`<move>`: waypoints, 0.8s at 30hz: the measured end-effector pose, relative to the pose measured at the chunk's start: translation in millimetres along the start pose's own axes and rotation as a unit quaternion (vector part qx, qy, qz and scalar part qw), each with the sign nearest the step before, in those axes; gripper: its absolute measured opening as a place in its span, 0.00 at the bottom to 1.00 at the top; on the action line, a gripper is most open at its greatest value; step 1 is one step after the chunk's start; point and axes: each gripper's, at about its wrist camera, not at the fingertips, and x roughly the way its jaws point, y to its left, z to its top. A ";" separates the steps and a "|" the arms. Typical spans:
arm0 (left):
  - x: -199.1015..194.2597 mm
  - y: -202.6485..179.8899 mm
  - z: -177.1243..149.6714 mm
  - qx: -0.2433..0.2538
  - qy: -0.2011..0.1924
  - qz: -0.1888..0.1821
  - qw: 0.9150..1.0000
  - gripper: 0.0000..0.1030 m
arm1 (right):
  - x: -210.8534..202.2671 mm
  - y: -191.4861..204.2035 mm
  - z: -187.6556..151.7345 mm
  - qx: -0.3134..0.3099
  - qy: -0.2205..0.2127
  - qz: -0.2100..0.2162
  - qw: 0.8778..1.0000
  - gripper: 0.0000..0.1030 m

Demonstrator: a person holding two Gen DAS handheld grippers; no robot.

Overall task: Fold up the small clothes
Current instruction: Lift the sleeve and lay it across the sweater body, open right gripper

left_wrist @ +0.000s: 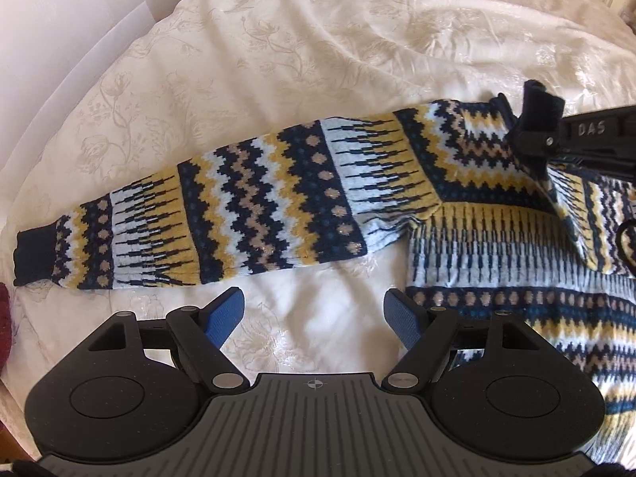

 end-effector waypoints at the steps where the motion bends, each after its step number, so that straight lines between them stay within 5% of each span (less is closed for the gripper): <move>1: 2.5 2.2 0.5 -0.004 0.001 -0.001 1.000 0.74 | 5.1 5.8 -4.0 -0.010 0.004 0.004 1.000 0.20; 8: 13.6 -5.1 7.9 -0.013 0.005 -0.010 1.000 0.74 | -0.8 -1.5 -16.7 -0.037 -0.006 0.025 0.999 0.54; 16: 26.6 -48.2 34.7 0.013 -0.008 -0.029 0.999 0.74 | -21.1 -87.9 -22.3 0.016 -0.002 -0.077 0.997 0.54; 24: 69.2 -101.9 54.7 0.064 0.003 -0.012 0.998 0.74 | -23.3 -188.2 -35.2 0.107 0.028 -0.202 0.973 0.58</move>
